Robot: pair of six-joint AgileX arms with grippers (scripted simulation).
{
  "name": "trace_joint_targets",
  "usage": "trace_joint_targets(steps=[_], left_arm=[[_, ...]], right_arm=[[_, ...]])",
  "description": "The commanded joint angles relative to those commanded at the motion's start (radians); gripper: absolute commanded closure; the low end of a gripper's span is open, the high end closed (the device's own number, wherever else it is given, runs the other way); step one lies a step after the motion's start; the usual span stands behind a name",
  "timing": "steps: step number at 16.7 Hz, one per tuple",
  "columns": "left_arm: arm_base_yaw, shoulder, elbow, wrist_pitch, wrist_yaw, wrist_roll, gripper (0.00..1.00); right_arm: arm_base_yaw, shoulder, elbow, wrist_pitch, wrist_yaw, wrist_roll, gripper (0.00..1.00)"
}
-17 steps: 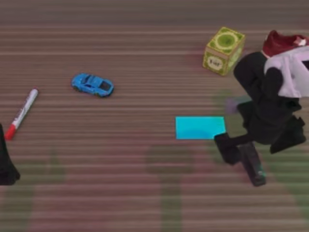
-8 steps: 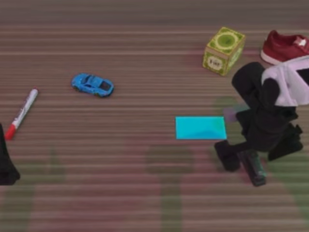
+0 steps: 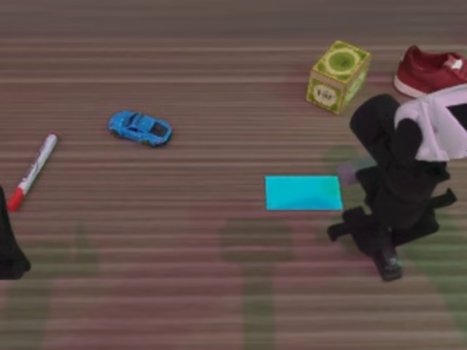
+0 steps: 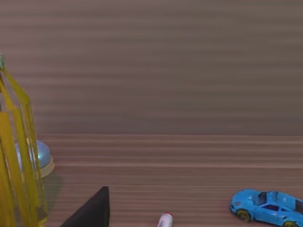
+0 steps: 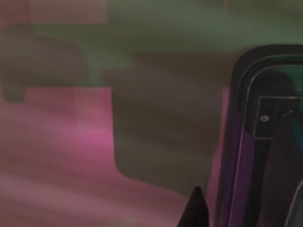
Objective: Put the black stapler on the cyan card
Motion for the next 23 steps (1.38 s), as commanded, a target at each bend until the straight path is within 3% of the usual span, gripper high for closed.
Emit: trace_joint_targets(steps=[3,4,14,23], left_arm=[[0.000,0.000,0.000,0.000,0.000,0.000,0.00],[0.000,0.000,0.000,0.000,0.000,0.000,0.00],[0.000,0.000,0.000,0.000,0.000,0.000,0.00],[0.000,0.000,0.000,0.000,0.000,0.000,0.00]], right_arm=[[0.000,0.000,0.000,0.000,0.000,0.000,0.98],[0.000,0.000,0.000,0.000,0.000,0.000,1.00],[0.000,-0.007,0.013,-0.017,0.000,0.000,1.00],[0.005,-0.156,0.197,-0.356,-0.001,-0.004,1.00]])
